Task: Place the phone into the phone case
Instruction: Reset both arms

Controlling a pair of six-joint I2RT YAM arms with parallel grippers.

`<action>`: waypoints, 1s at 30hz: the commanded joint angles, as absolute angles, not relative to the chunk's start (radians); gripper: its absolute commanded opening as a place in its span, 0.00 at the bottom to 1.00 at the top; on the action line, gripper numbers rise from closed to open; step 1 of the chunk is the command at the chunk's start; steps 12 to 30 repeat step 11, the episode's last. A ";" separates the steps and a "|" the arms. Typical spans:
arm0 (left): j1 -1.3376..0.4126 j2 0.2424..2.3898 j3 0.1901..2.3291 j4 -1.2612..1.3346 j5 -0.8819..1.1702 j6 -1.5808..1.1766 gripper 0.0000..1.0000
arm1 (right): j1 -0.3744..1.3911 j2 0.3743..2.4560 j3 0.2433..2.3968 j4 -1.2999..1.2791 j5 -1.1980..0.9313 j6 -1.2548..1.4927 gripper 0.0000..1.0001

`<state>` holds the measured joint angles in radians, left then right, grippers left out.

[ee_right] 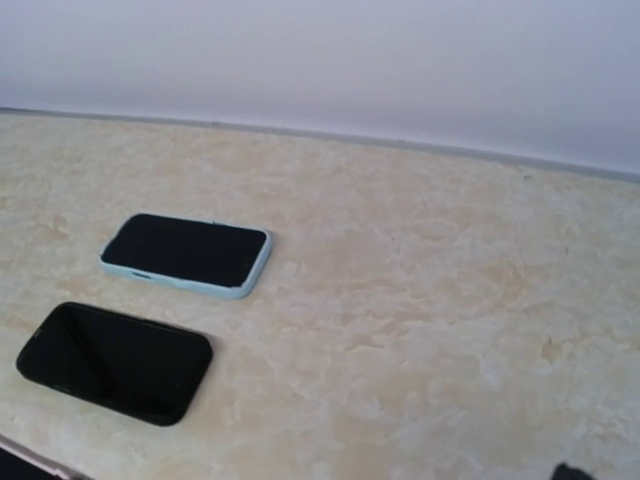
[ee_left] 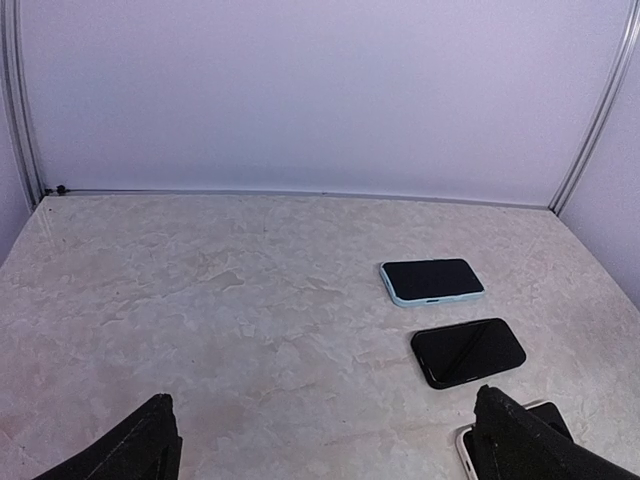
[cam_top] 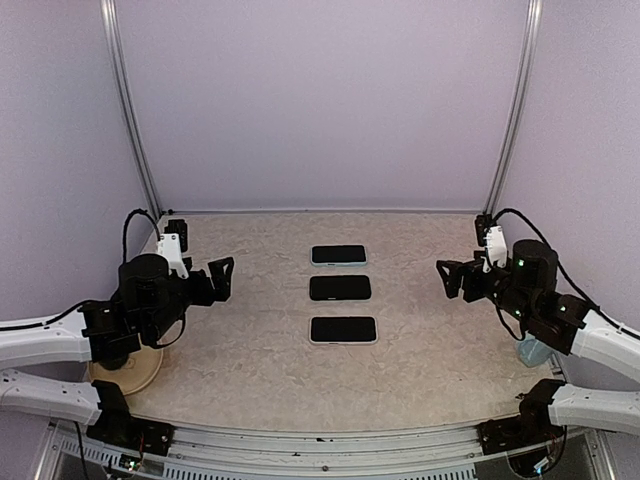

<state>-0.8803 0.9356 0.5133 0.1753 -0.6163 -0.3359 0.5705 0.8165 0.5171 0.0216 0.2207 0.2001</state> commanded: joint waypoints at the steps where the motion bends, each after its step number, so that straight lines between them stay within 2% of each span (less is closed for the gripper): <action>1: -0.873 0.922 0.537 0.150 -0.636 -0.331 0.99 | 0.564 0.762 0.495 0.045 0.205 0.170 1.00; 30: -0.870 0.934 0.527 0.151 -0.617 -0.351 0.99 | 0.565 0.753 0.513 0.032 0.240 0.176 1.00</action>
